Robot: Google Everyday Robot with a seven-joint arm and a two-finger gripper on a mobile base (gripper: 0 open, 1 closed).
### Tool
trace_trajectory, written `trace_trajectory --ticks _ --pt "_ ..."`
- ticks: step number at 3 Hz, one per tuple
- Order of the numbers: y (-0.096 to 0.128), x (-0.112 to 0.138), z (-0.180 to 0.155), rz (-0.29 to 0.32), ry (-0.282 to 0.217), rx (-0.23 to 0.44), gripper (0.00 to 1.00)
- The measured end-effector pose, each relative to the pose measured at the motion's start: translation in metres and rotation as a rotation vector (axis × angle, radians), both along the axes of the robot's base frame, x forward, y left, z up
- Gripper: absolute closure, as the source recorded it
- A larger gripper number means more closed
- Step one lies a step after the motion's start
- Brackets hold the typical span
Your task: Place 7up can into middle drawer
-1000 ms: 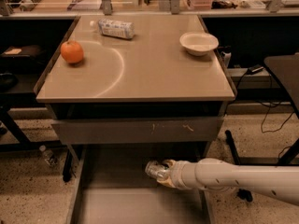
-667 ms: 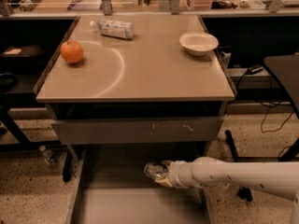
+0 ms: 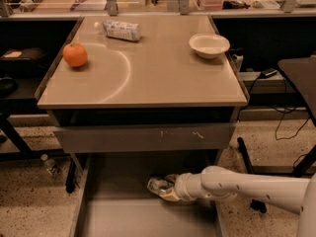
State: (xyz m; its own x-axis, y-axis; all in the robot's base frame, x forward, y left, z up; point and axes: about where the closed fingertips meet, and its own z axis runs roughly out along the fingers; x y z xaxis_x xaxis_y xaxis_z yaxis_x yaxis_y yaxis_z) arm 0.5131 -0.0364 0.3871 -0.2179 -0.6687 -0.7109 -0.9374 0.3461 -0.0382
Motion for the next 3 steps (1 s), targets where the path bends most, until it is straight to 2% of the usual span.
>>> trace_trajectory --ticks 1,2,3 --pt "0.0101 -0.0099 -0.0093 0.031 0.041 0.084 1.0" --pt "0.012 -0.0122 -0.0106 0.037 0.048 0.085 1.0" --pt "0.0121 -0.0122 -0.0106 0.038 0.048 0.085 0.8"
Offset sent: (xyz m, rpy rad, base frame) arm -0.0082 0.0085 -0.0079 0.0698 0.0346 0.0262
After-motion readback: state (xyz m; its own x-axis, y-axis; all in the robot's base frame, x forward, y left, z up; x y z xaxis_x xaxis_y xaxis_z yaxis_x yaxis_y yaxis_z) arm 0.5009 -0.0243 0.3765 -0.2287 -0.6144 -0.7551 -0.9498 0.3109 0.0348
